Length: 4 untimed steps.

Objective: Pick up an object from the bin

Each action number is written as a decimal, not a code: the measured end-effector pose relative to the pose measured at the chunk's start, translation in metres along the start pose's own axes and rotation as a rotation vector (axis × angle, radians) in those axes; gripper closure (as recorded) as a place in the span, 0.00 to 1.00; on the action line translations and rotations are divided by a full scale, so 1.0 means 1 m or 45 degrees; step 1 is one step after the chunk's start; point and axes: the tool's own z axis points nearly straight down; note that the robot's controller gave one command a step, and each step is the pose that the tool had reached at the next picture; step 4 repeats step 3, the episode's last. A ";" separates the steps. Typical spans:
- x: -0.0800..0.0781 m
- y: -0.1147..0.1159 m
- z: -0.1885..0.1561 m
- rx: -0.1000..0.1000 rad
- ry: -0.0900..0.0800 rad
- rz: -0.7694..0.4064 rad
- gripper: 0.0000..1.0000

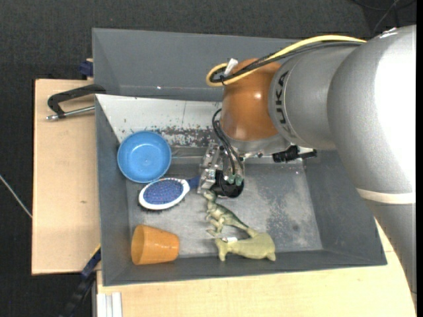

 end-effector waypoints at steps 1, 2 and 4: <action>0.044 0.012 -0.121 0.001 -0.011 -0.319 1.00; 0.006 0.003 -0.151 0.004 -0.011 -0.629 1.00; 0.042 -0.051 -0.147 0.007 0.005 -0.615 1.00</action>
Offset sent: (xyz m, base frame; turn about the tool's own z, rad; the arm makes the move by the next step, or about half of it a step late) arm -0.0414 0.0190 0.1175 -0.2487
